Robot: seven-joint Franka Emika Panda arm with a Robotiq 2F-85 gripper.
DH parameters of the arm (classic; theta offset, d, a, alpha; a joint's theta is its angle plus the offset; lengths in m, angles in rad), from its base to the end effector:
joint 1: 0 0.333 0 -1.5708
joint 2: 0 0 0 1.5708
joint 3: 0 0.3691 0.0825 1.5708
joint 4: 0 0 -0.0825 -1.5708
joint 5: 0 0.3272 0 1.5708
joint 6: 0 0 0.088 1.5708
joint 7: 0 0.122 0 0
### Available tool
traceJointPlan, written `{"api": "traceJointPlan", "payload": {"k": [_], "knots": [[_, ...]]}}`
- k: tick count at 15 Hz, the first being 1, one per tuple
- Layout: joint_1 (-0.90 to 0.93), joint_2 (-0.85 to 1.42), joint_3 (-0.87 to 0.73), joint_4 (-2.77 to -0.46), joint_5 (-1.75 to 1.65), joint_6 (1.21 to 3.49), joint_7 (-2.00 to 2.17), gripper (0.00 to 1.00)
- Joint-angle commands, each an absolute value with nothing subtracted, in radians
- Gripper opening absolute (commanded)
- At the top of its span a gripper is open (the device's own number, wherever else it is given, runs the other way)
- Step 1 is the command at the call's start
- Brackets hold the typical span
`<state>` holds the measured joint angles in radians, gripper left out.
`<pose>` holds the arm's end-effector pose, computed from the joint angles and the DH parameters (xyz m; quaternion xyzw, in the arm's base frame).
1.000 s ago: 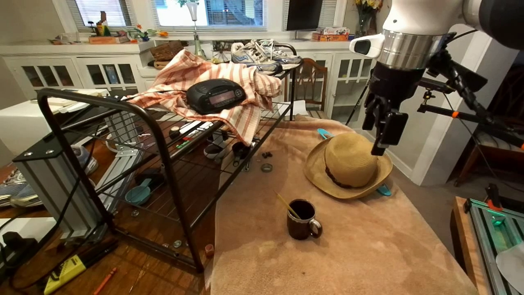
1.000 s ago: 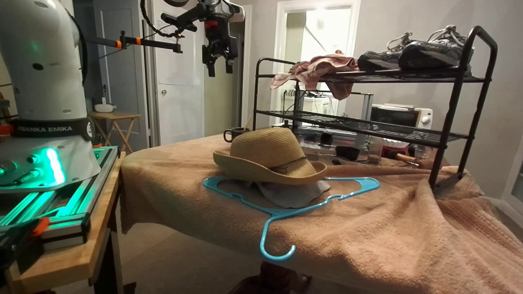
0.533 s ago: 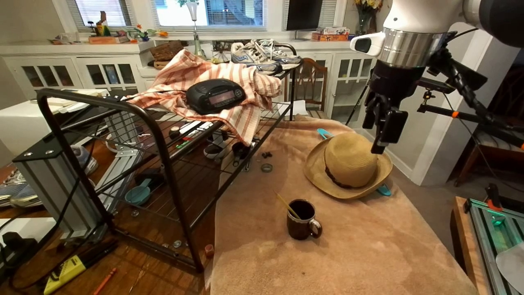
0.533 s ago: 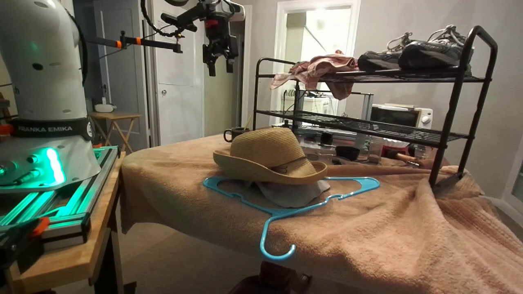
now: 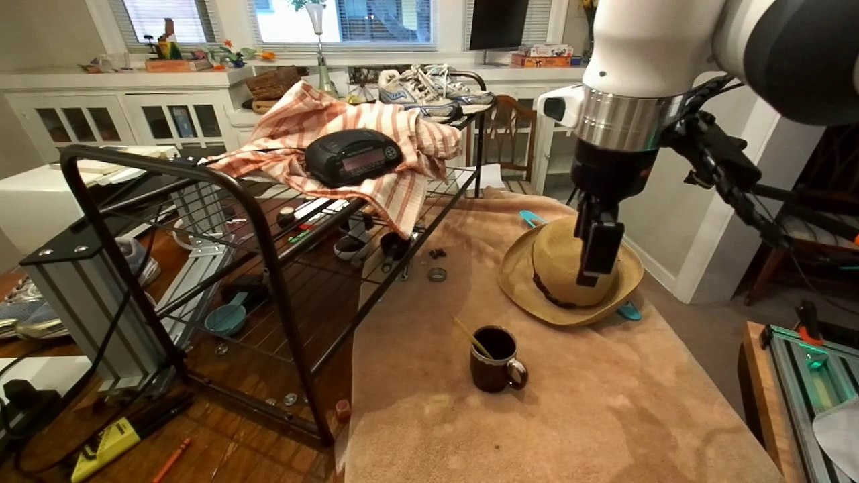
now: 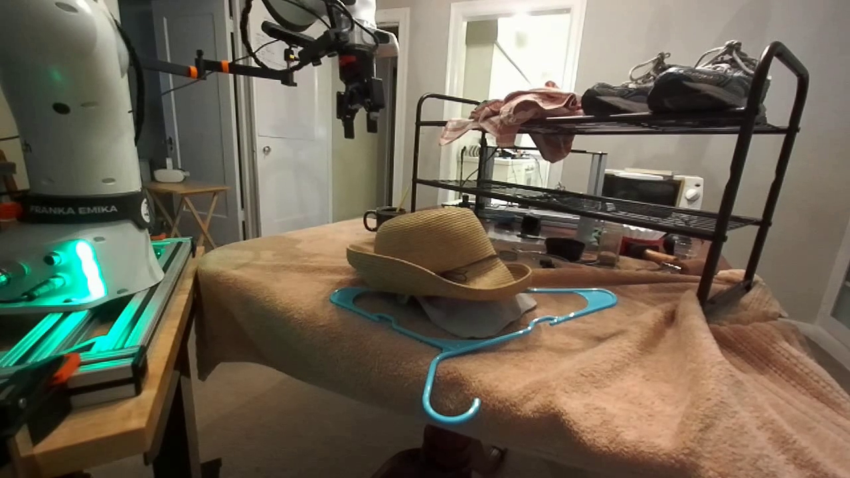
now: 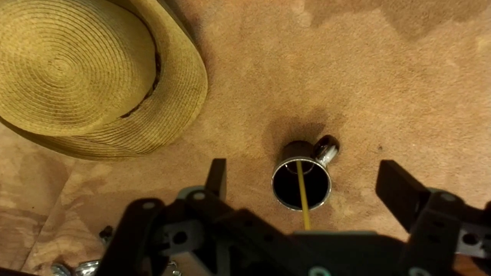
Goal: Pick up the pencil from the cup and put it on the table
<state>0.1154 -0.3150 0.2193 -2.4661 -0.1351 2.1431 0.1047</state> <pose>0.3512 0.1203 0.4744 0.9852 0.1455 0.0106 0.0899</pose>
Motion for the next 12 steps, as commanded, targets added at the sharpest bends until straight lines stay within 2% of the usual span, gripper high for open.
{"api": "traceJointPlan", "payload": {"k": [1,10,12], "knots": [[0.115,-0.159,0.254,-2.341,-0.186,2.149,0.234,1.0],[0.15,0.042,0.235,-2.175,-0.222,2.203,0.299,1.0],[0.154,0.008,0.227,-2.198,-0.196,2.189,0.277,1.0]]}}
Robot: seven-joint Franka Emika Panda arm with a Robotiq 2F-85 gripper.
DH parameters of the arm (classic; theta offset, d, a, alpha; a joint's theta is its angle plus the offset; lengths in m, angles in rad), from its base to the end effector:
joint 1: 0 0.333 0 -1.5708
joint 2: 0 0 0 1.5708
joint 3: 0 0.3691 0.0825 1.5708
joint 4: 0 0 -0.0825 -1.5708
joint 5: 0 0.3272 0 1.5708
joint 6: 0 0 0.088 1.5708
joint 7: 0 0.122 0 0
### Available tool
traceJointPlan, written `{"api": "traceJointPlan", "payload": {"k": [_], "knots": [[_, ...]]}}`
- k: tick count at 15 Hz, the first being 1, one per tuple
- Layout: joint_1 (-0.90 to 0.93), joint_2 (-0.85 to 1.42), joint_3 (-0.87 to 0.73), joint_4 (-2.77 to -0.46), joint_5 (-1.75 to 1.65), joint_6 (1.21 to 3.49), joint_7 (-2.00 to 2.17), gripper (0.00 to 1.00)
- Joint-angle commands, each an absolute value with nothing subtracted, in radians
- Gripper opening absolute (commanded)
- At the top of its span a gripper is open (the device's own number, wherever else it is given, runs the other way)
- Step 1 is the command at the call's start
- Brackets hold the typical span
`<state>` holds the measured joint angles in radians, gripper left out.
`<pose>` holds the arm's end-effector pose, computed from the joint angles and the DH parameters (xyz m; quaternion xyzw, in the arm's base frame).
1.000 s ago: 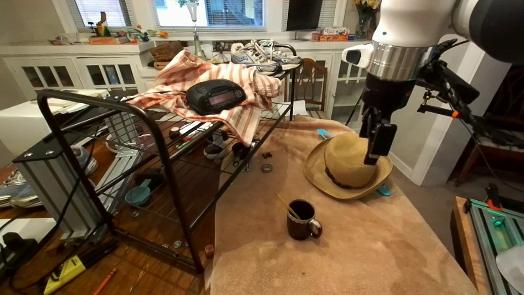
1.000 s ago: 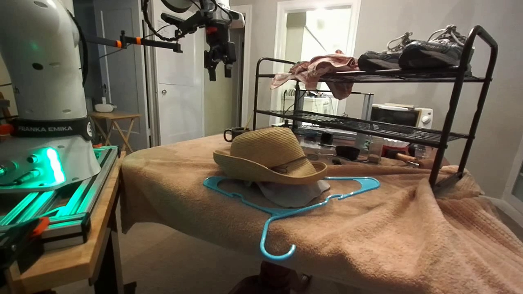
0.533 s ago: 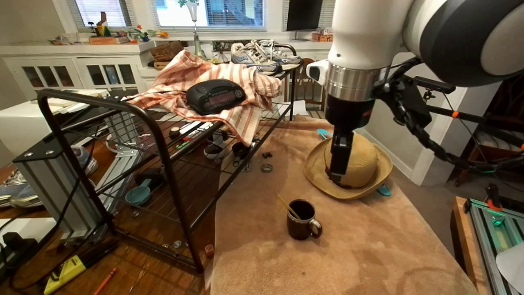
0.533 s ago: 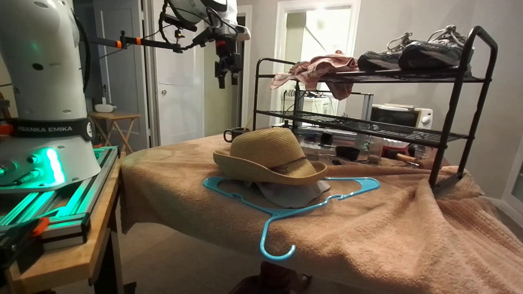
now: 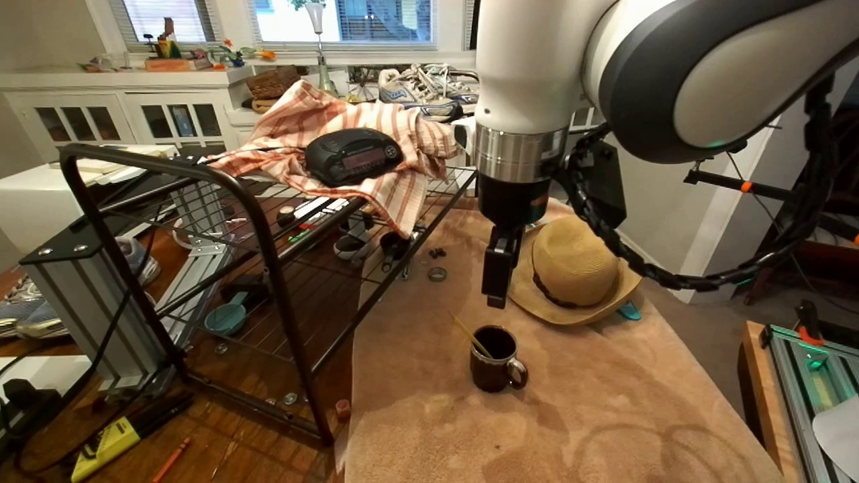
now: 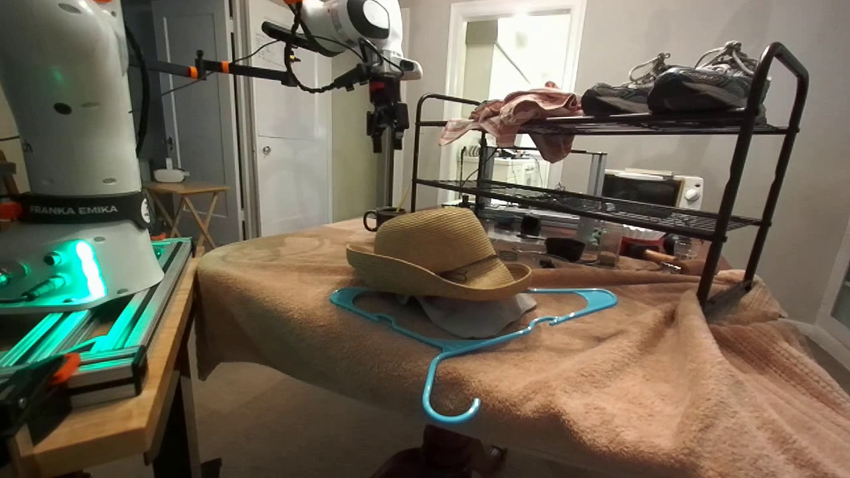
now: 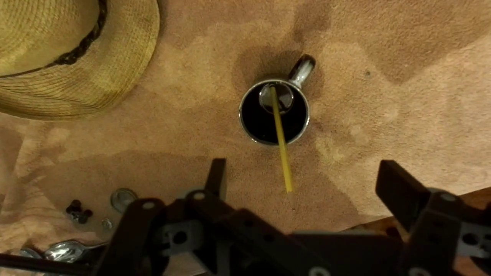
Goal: Pick up the pencil from the cup and put it on the table
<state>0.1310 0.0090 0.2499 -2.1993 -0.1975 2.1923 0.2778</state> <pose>0.4533 0.1711 0.4504 0.9909 0.1092 0.0181 0.0769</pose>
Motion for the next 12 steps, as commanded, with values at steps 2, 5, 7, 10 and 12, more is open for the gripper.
{"api": "traceJointPlan", "payload": {"k": [2,5,7,10,12], "knots": [[0.157,0.026,0.224,-2.187,-0.197,2.191,0.277,1.0],[0.157,0.03,0.223,-2.181,-0.198,2.191,0.276,1.0],[0.163,0.06,0.222,-2.169,-0.2,2.223,0.283,1.0],[0.168,0.085,0.215,-2.175,-0.205,2.257,0.279,1.0],[0.169,0.104,0.209,-2.174,-0.197,2.278,0.269,1.0]]}}
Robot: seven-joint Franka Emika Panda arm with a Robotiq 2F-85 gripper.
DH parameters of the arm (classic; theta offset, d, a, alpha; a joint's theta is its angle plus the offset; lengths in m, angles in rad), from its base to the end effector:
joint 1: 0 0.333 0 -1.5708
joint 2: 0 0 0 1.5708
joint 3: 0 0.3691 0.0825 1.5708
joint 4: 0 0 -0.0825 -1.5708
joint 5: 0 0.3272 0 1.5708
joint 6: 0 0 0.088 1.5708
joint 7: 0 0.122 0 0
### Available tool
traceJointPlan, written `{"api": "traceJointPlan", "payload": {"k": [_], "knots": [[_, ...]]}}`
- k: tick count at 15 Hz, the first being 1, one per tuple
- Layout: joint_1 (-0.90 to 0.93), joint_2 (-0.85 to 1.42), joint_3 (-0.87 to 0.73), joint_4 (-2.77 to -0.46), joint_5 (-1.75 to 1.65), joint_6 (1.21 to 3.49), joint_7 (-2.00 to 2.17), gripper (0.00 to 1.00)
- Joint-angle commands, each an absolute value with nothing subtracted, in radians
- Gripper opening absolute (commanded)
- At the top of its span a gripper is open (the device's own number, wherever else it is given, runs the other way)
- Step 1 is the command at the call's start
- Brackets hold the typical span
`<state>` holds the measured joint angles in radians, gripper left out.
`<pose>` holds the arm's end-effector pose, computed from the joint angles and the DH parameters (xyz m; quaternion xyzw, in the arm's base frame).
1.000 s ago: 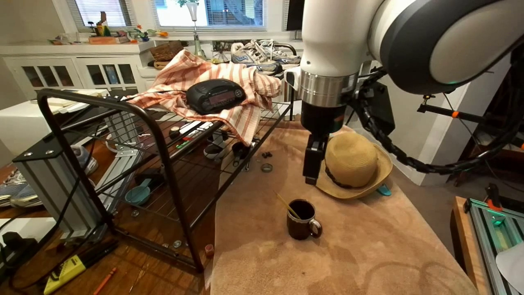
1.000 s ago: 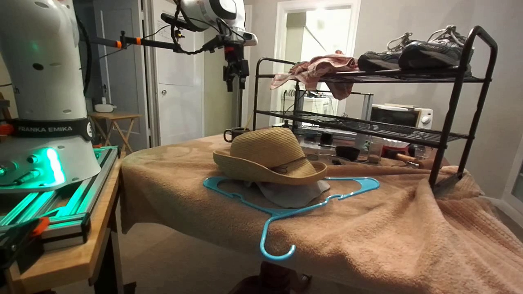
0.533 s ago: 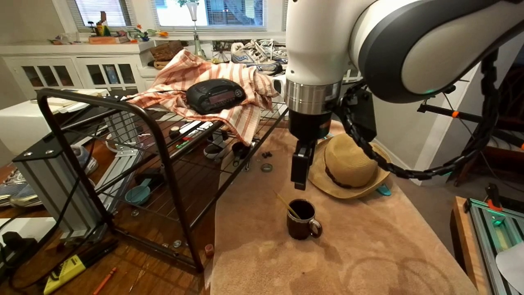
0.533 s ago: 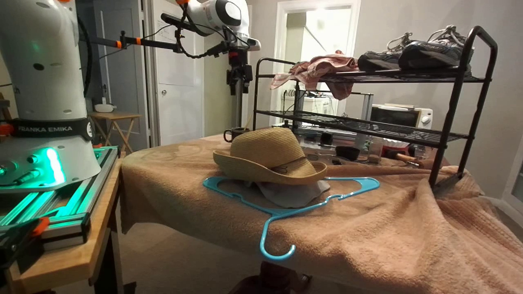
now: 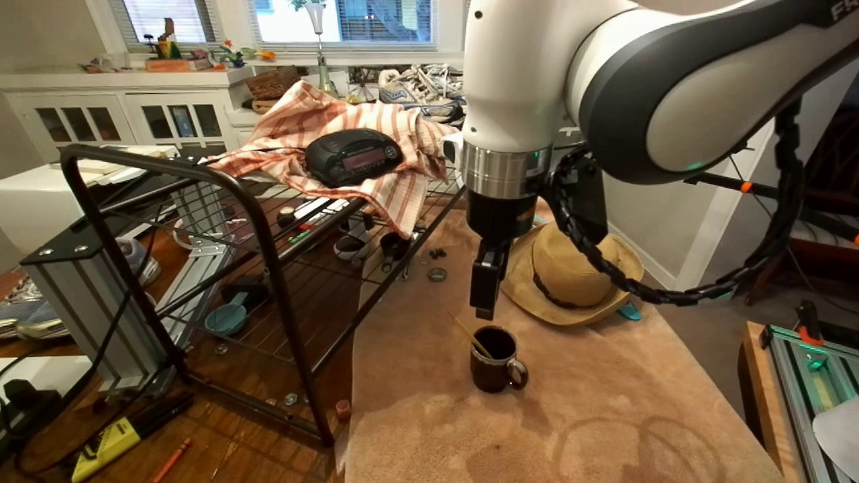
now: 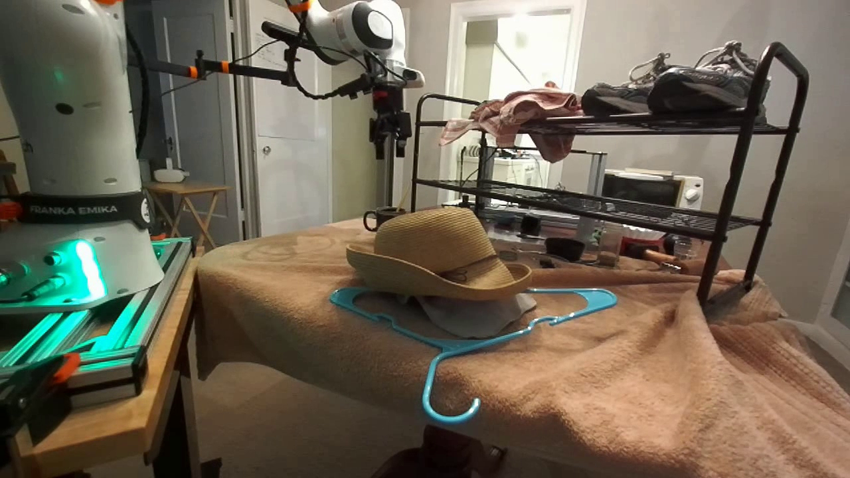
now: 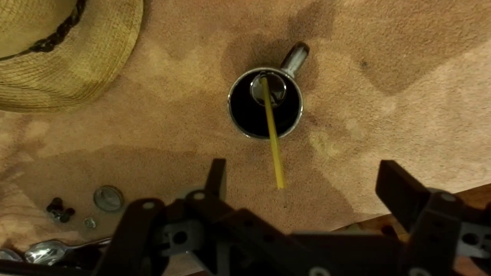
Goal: Pick up the pencil from the cup and put it on the table
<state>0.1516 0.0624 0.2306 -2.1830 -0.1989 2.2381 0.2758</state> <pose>0.4675 0.1773 0.4350 0.9909 0.1143 0.0206 0.0677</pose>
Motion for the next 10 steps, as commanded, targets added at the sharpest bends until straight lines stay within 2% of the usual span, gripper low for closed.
{"api": "traceJointPlan", "payload": {"k": [1,8,10], "knots": [[0.17,0.113,0.205,-2.172,-0.199,2.29,0.27,1.0],[0.177,0.177,0.185,-2.146,-0.193,2.355,0.23,1.0],[0.179,0.189,0.18,-2.14,-0.195,2.375,0.225,0.93]]}}
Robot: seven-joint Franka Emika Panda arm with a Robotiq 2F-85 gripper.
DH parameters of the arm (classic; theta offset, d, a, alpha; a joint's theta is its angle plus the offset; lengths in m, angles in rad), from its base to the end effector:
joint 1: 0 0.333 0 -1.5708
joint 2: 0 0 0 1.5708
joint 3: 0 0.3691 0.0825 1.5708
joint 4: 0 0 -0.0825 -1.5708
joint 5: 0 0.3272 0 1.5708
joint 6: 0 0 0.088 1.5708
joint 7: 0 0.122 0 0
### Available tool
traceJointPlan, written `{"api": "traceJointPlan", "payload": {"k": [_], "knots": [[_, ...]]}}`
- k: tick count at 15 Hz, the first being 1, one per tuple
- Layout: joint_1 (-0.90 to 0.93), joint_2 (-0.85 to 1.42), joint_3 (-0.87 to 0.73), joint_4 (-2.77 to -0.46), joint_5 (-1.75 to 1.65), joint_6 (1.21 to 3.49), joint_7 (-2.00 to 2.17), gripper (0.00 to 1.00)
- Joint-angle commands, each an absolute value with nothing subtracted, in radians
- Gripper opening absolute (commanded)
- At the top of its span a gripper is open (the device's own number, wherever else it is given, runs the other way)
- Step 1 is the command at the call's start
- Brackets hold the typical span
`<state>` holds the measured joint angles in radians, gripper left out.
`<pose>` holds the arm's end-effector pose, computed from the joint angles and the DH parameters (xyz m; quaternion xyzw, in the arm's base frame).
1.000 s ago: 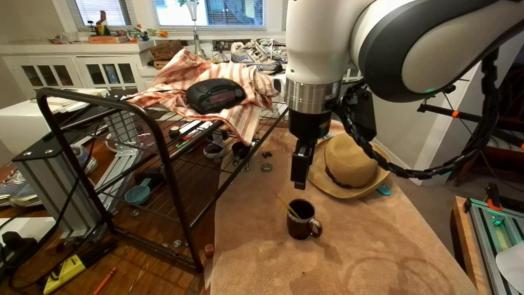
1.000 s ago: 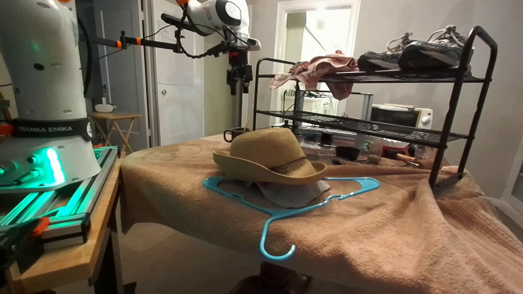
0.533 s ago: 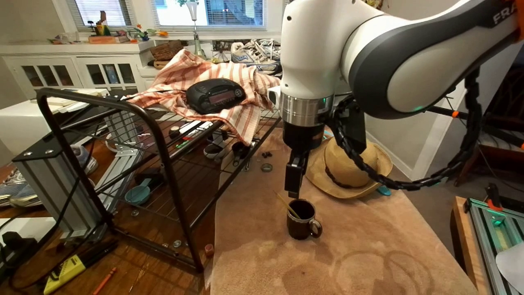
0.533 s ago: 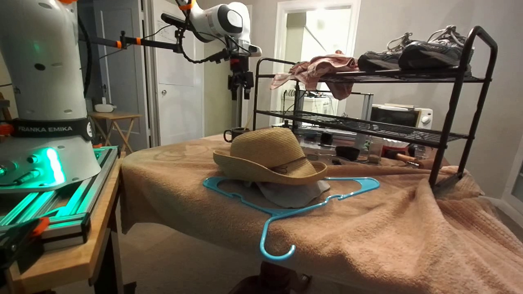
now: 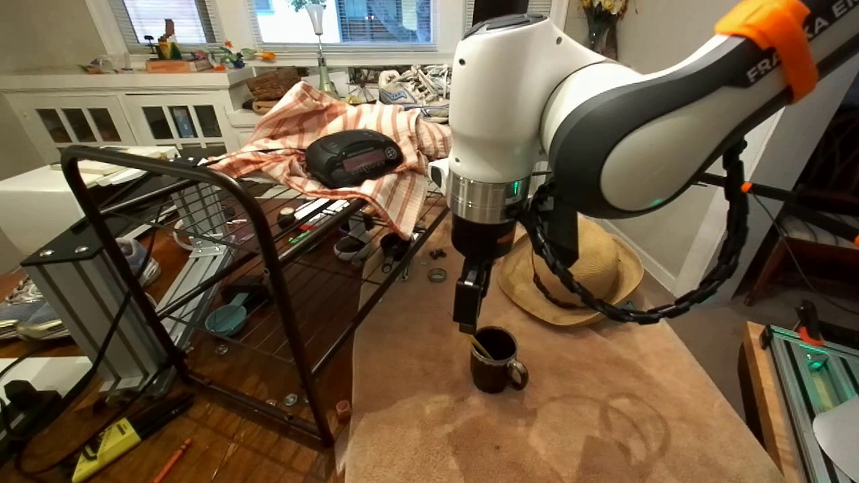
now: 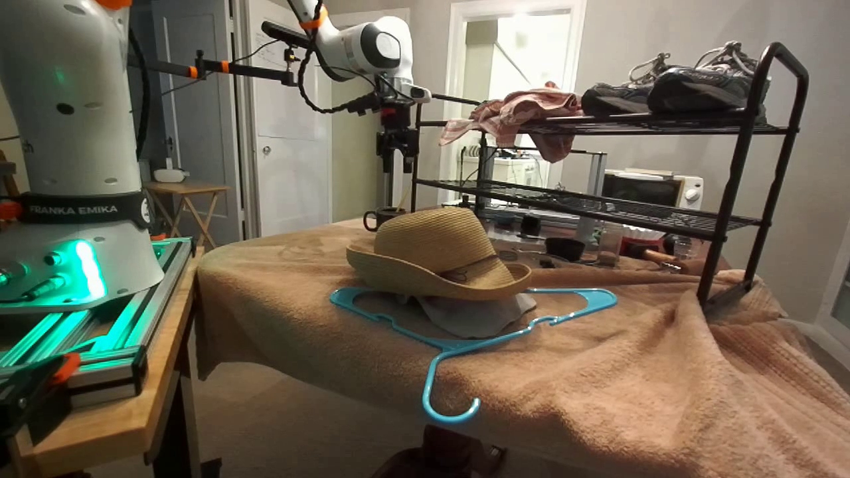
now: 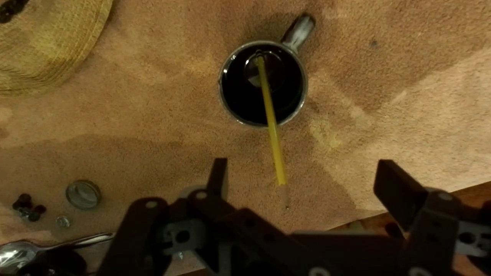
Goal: Pick up the pencil from the cup and put it on the table
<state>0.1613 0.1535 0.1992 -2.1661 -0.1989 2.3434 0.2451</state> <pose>0.4941 0.1772 0.4047 0.9905 0.1243 0.0306 0.0501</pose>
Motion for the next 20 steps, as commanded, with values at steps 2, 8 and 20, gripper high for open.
{"api": "traceJointPlan", "payload": {"k": [2,8,20], "knots": [[0.181,0.202,0.175,-2.131,-0.197,2.389,0.221,0.8],[0.185,0.235,0.159,-2.113,-0.201,2.41,0.218,0.65],[0.192,0.266,0.149,-2.105,-0.201,2.431,0.187,0.22]]}}
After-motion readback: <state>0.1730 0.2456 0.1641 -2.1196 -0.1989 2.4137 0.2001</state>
